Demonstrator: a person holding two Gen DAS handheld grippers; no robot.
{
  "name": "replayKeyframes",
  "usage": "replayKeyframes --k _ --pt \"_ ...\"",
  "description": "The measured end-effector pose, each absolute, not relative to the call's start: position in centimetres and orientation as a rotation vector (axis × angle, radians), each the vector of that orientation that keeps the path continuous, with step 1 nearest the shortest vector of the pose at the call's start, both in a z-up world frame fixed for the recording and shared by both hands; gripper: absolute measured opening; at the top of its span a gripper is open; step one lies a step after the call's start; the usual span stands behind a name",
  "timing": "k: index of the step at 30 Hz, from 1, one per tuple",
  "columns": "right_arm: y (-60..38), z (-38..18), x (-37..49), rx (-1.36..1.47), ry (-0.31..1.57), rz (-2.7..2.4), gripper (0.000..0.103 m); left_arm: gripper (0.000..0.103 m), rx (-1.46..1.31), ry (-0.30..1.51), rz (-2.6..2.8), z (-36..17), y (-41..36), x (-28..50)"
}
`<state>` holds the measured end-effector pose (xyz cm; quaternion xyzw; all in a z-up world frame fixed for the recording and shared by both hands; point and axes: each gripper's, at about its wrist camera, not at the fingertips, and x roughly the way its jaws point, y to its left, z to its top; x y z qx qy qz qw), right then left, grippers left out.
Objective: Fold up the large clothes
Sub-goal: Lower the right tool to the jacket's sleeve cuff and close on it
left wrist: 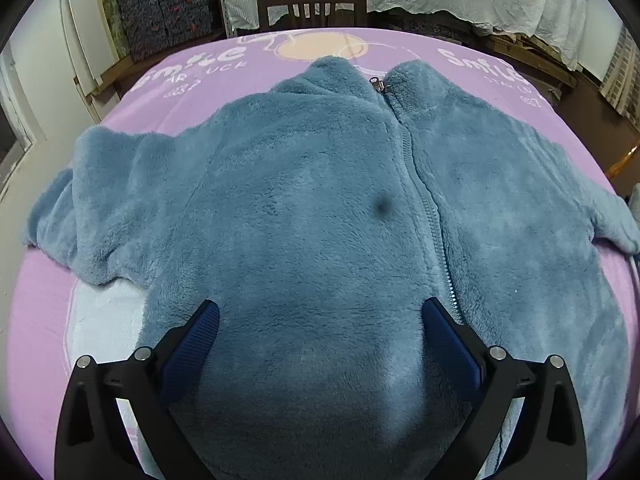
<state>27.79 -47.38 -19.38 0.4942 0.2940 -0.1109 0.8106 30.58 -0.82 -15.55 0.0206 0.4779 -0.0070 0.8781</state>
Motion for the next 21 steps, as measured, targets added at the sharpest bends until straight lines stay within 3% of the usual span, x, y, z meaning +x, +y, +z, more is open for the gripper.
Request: replayKeyframes --k 3,10,14,21 --pt "-48.5 -19.9 28.0 1.102 0.593 -0.271 0.041 0.100 0.038 0.997 -0.025 -15.5 -0.8 30.5" --pt "-48.5 -20.0 28.8 1.083 0.606 -0.320 0.040 0.100 0.060 1.020 -0.112 -15.0 -0.2 30.1" --pt "-48.8 -20.1 29.3 1.034 0.639 -0.373 0.010 0.100 -0.002 0.952 -0.095 -12.8 2.4 29.8" --pt "-43.7 -14.3 30.4 0.822 0.587 -0.273 0.008 0.100 0.039 0.828 0.060 -10.5 8.5 29.7"
